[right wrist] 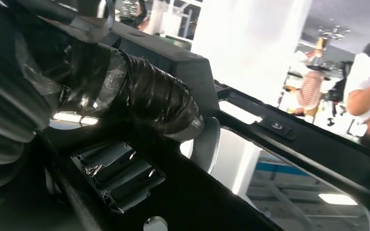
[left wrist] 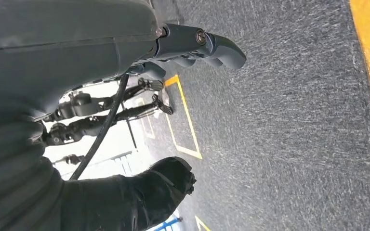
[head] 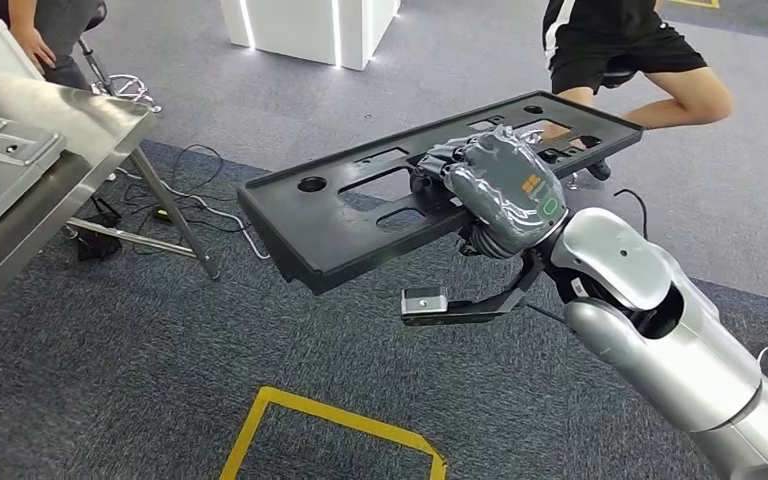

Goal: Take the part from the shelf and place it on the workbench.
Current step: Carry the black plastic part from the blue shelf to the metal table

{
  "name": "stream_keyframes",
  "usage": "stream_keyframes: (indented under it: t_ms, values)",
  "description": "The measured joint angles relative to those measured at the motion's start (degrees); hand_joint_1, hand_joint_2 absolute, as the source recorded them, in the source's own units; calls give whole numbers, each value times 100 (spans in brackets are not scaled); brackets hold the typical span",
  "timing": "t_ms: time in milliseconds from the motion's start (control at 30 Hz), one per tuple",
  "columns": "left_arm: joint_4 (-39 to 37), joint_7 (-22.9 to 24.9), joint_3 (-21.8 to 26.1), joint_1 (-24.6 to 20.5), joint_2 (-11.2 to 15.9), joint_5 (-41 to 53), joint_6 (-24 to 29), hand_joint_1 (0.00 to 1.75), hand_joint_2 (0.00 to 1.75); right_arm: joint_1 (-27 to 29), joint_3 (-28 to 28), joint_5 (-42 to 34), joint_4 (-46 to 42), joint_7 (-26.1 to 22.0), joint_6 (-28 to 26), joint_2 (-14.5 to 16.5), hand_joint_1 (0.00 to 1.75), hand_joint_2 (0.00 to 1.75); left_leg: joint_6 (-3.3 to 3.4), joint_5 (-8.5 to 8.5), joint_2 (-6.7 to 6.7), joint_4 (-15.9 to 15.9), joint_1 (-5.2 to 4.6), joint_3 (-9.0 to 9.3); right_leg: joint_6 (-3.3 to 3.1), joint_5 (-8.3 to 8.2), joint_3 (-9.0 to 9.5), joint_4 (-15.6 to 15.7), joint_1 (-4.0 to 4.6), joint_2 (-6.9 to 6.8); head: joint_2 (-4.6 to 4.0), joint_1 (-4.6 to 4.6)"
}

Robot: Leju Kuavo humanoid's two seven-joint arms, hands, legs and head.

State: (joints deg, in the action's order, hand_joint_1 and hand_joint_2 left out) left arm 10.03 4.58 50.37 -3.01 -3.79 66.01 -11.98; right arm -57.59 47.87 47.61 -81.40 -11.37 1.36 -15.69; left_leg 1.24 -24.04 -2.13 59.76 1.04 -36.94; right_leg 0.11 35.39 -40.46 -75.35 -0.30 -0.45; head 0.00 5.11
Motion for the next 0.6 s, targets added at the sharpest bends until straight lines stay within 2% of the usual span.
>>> stream_keyframes:
  t_ms: [33, 67, 100, 167, 233, 267, 300, 367, 433, 467, 500, 533, 567, 600]
  values:
    - [0, 3, 1, 0, 1, 4, -4, 0, 175, 5, 1, 4, 3, 1, 6, -1, 175, 175, 10, 9, -62, 0, -14, -6, -34, -80, -11, 0, 9, 18, 0, 0]
    - [0, 6, 1, 0, 1, 14, -10, 0, 175, -1, 2, 9, 4, 5, 16, -1, 175, 175, 16, 17, -128, 0, -23, -9, -80, -254, 90, 224, 27, 53, 0, 1]
    - [-1, 8, 1, 0, 0, 32, -19, 0, 175, -22, 2, 14, 3, 11, 27, -1, 175, 175, 18, 28, -190, 0, -29, -9, -137, -474, 274, 607, 53, 125, 0, 0]
    - [-2, 7, 1, -4, -13, 80, -35, 0, 175, -93, 2, 26, 1, 25, 46, 0, 175, 175, -9, 61, -297, -4, -23, -32, -231, -750, 606, 1307, 97, 333, 0, 2]
    - [-2, 0, 0, -3, -25, 113, -41, 0, 175, -155, 2, 35, -1, 35, 66, 4, 175, 175, -71, 108, -391, -21, 6, -67, -264, -790, 701, 1546, 130, 393, 0, -10]
    - [-2, -4, -1, 5, -25, 119, -41, 0, 175, -173, 2, 38, -3, 39, 75, 10, 175, 175, -111, 136, -452, -47, 17, -74, -268, -816, 711, 1588, 143, 326, 0, -20]
    - [-2, -9, -1, 13, -24, 119, -41, 0, 175, -179, 3, 38, -3, 40, 85, 19, 175, 175, -135, 143, -454, -51, 21, -83, -270, -851, 738, 1646, 132, 254, 0, -25]
    - [-2, -23, -2, 18, -22, 122, -43, 0, 175, -196, 6, 39, -3, 44, 99, 39, 175, 175, -171, -4, -261, 136, -5, -177, -297, -938, 796, 1793, 104, 113, -1, -18]
    - [-2, -39, -2, 6, -20, 127, -41, 0, 175, -216, 13, 40, -2, 49, 117, 50, 175, 175, -199, -360, 25, 724, -16, -432, -325, -982, 803, 1851, 101, -17, -1, -10]
    - [-2, -44, -2, 1, -18, 127, -40, 0, 175, -224, 24, 44, 0, 51, 126, 50, 175, 175, -223, -521, 91, 1064, -6, -575, -332, -987, 785, 1840, 105, -87, 0, -9]
    - [-2, -46, -2, 1, -17, 128, -39, 0, 175, -225, 40, 48, 1, 51, 137, 50, 175, 175, -245, -611, 127, 1305, 5, -668, -330, -985, 764, 1823, 106, -153, 0, -8]
    - [-2, -47, -2, 3, -15, 127, -38, 0, 175, -225, 59, 52, 2, 51, 146, 50, 175, 175, -267, -625, 153, 1399, 18, -689, -324, -981, 739, 1801, 105, -216, 0, -8]
    - [-2, -47, -2, 6, -11, 127, -38, 0, 175, -228, 74, 56, 3, 52, 158, 50, 175, 175, -287, -539, 179, 1267, 33, -592, -311, -972, 714, 1769, 101, -276, 0, -6]
    - [-2, -47, -2, 8, -4, 127, -37, 0, 175, -238, 82, 58, 2, 54, 173, 51, 175, 175, -304, -396, 226, 965, 46, -402, -287, -955, 689, 1727, 93, -331, 0, -7]
